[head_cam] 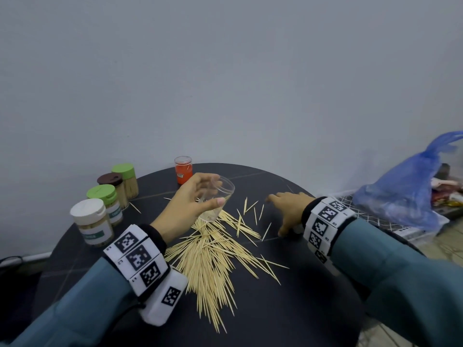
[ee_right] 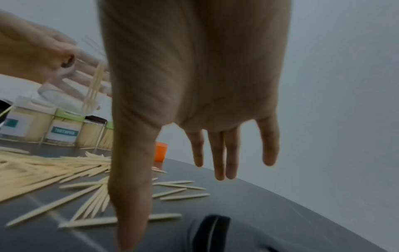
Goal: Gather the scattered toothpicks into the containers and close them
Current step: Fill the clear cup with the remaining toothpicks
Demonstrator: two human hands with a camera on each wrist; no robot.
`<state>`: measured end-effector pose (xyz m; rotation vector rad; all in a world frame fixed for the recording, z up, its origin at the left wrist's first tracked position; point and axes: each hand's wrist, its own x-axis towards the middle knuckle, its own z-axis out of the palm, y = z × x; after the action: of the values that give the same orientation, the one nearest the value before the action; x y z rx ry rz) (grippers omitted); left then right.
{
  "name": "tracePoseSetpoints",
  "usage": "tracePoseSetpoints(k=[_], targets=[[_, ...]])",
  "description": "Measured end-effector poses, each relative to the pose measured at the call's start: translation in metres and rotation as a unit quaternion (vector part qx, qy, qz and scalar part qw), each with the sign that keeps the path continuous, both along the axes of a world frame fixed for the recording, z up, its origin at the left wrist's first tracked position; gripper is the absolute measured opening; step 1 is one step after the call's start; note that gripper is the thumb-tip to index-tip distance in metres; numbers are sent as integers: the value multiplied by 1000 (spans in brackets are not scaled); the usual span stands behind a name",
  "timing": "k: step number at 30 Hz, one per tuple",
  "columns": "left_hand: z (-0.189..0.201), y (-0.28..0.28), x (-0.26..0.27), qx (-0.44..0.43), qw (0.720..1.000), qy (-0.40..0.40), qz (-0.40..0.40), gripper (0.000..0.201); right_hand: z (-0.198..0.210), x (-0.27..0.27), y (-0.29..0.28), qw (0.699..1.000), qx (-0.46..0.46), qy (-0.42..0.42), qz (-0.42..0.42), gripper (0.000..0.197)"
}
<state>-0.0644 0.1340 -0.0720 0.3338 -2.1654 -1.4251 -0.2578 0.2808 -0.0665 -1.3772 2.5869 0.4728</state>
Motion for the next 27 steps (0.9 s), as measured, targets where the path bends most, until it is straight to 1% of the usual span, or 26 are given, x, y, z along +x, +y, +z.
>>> tracePoseSetpoints(k=[2, 3, 4, 7, 8, 11, 13, 16, 20, 22, 24, 26, 27], targets=[[-1, -3, 0, 0, 1000, 0, 3, 50, 1, 3, -13, 1000, -4, -23, -2, 101], [-2, -4, 0, -2, 1000, 0, 4, 50, 1, 5, -18, 999, 11, -28, -11, 100], [-2, -5, 0, -5, 1000, -1, 6, 50, 1, 7, -23, 999, 31, -25, -19, 94], [0, -11, 1, -7, 1000, -4, 16, 50, -1, 12, -39, 998, 70, -8, -4, 59], [1, -13, 2, -2, 1000, -2, 20, 50, -2, 14, -44, 997, 75, -9, 7, 54], [4, -21, 3, 20, 999, 8, 34, 49, -3, 21, -57, 996, 82, -5, 30, 51], [6, -24, 3, 32, 999, 11, 38, 48, -3, 23, -65, 997, 69, -7, 45, 48], [6, -28, 3, 33, 998, 11, 44, 49, -7, 25, -75, 997, 20, -28, 75, 43], [5, -31, 4, 29, 998, 8, 55, 49, -10, 33, -84, 988, -27, -53, 144, 51], [5, -31, 4, 30, 998, 11, 59, 47, -9, 39, -85, 981, -47, -91, 163, 52], [6, -31, 5, 33, 998, 15, 60, 47, -7, 44, -85, 975, -85, -129, 163, 47], [7, -31, 6, 36, 997, 15, 61, 48, -7, 47, -86, 976, -118, -125, 133, 38], [8, -31, 7, 35, 997, 14, 62, 48, -7, 49, -86, 980, -120, -115, 106, 38]])
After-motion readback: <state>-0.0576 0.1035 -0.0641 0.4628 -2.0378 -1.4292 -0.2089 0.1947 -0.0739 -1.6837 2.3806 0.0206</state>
